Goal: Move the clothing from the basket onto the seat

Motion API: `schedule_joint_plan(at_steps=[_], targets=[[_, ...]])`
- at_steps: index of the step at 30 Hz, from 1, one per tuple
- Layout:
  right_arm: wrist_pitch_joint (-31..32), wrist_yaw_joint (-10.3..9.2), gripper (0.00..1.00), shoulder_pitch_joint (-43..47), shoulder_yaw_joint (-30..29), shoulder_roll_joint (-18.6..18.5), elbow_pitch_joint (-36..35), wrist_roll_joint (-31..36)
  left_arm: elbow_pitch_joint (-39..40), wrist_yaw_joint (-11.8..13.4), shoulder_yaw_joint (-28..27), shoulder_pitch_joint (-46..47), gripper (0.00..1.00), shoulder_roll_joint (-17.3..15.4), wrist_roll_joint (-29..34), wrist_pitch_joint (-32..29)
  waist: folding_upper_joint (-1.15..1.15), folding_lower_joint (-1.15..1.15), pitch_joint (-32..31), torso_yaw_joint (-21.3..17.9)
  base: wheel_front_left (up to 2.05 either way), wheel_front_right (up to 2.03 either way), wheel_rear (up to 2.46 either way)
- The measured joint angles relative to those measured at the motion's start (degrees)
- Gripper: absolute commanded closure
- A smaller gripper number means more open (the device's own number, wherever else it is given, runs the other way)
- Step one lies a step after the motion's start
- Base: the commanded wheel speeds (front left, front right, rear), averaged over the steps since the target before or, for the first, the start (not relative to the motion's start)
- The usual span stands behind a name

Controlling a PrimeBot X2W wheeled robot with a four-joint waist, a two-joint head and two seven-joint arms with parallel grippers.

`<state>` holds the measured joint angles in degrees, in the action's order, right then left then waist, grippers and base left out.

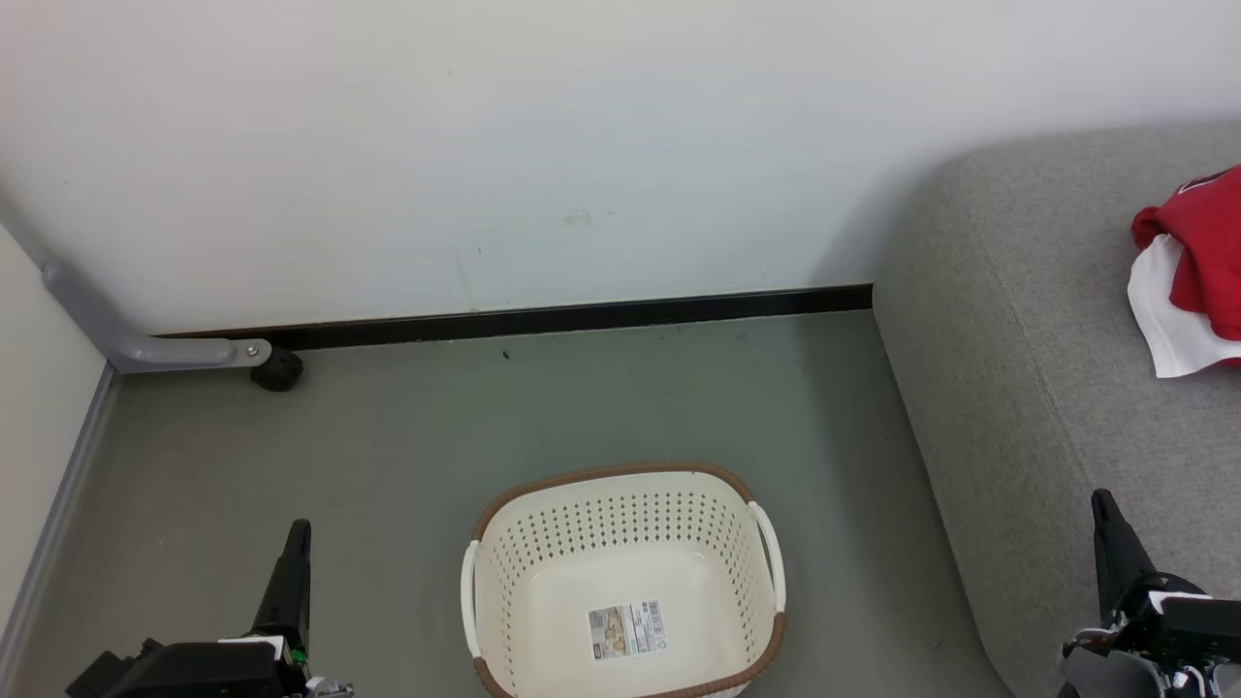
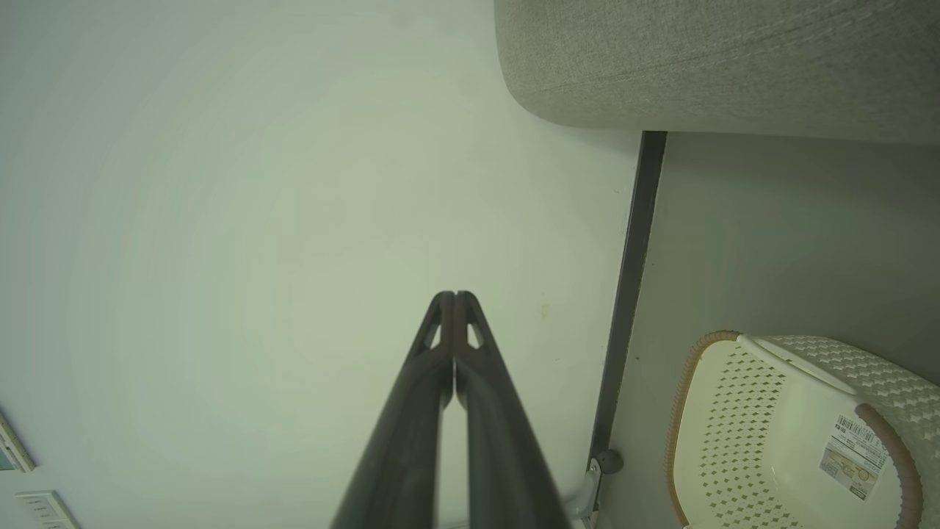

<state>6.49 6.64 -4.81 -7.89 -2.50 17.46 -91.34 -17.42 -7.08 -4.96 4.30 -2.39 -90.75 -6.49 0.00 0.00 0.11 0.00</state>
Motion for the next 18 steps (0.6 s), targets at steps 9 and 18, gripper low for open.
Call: schedule_joint_plan(at_steps=[9, 18], targets=[[0.0, 0.0, 1.0, 0.0, 0.0, 0.01, -0.01, 0.0, 0.02, 0.0, 0.0, 0.0, 1.0, 0.0, 0.0, 0.0, 0.0, 0.0, 0.0, 0.0, 0.0, 0.0, 0.0], [0.0, 0.0, 1.0, 0.0, 0.0, 0.01, -0.02, 0.0, 0.05, 0.0, 0.01, 0.0, 1.0, 0.01, 0.0, 0.0, 0.0, 0.0, 0.0, 0.0, 0.0, 0.0, 0.0]])
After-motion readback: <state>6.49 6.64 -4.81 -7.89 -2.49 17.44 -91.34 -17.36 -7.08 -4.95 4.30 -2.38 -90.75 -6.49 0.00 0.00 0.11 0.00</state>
